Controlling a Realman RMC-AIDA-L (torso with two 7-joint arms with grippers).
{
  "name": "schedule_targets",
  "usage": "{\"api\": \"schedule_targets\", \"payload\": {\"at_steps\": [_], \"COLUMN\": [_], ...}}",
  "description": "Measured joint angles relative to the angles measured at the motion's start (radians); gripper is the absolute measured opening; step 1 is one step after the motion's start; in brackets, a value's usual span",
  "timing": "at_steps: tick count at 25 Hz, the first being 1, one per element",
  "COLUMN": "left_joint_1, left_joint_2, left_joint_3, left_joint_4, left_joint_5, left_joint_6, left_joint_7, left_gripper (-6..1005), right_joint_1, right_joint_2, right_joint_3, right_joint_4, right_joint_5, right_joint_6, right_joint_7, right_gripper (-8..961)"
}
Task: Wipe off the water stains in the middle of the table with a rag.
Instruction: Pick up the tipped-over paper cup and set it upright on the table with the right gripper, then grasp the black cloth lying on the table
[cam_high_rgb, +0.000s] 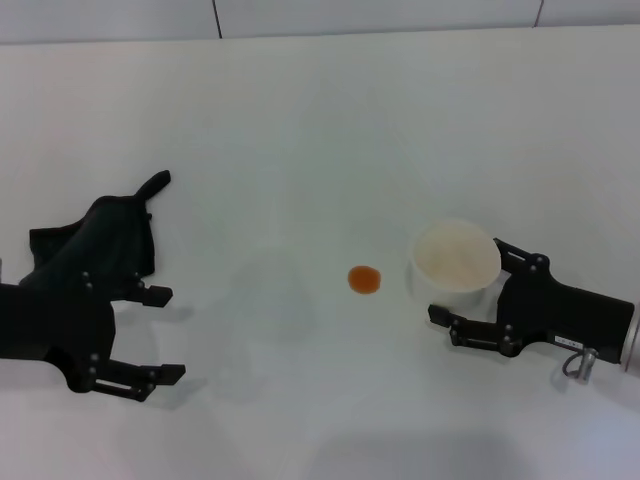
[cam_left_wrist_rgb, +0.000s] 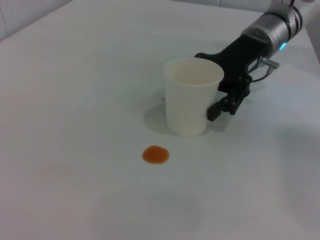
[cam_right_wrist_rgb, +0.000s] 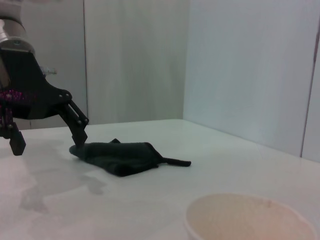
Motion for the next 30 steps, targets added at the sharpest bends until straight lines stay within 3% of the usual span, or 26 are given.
{"api": "schedule_targets", "payload": {"at_steps": [8, 15, 24, 29, 30], "left_joint_1": [0.001, 0.003, 0.013, 0.015, 0.015], "left_joint_2": [0.001, 0.001, 0.002, 0.004, 0.004], "left_joint_3": [0.002, -0.001, -0.01, -0.015, -0.016], "left_joint_4": [0.0, 0.0, 0.0, 0.0, 0.0], "left_joint_5": [0.0, 0.0, 0.0, 0.0, 0.0], "left_joint_6": [0.0, -0.003, -0.005, -0.003, -0.004], "left_joint_7": [-0.002, -0.004, -0.006, -0.009, -0.013], "left_gripper": [885, 885, 885, 885, 885], "right_joint_1": [-0.003, -0.065, -0.113, -0.16, -0.16], "right_joint_2": [-0.01, -0.025, -0.068, -0.112, -0.112], "right_joint_3": [-0.004, -0.007, -0.002, 0.003, 0.003], "right_joint_4": [-0.003, -0.094, -0.249, -0.501, -0.501], "right_joint_5": [0.0, -0.039, -0.177, -0.362, -0.362], "right_joint_6": [0.008, 0.008, 0.002, -0.021, -0.021], "right_joint_7": [0.011, 0.058, 0.259, 0.582, 0.582], "right_gripper": [860, 860, 855, 852, 851]}}
